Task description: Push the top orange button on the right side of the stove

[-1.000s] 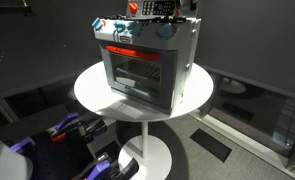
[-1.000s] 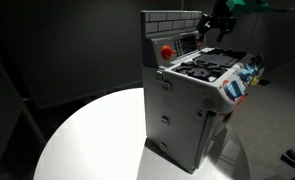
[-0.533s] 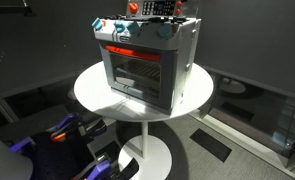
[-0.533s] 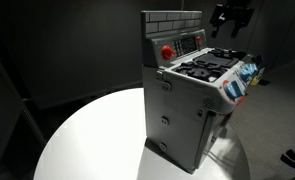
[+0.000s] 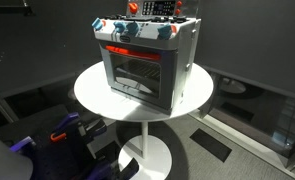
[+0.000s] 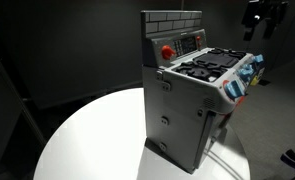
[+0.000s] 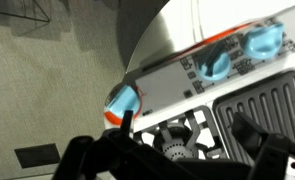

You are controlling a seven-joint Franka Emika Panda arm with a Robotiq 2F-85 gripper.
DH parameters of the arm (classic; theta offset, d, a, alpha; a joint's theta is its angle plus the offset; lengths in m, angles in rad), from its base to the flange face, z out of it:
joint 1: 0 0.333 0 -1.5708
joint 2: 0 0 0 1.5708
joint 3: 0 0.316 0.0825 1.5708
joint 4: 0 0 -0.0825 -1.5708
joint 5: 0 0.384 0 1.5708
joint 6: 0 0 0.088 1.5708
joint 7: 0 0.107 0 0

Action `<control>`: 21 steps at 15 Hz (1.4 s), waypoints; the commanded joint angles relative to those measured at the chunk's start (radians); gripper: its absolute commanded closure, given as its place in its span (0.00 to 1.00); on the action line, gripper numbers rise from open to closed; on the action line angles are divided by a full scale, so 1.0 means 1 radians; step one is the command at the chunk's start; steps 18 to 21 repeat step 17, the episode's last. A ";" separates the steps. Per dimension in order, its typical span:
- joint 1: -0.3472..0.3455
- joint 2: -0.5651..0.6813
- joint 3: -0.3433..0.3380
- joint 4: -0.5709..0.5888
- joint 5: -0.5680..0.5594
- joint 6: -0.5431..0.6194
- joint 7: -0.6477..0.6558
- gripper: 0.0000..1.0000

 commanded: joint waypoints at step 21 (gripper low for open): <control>0.004 -0.249 -0.004 -0.233 -0.055 -0.007 -0.214 0.00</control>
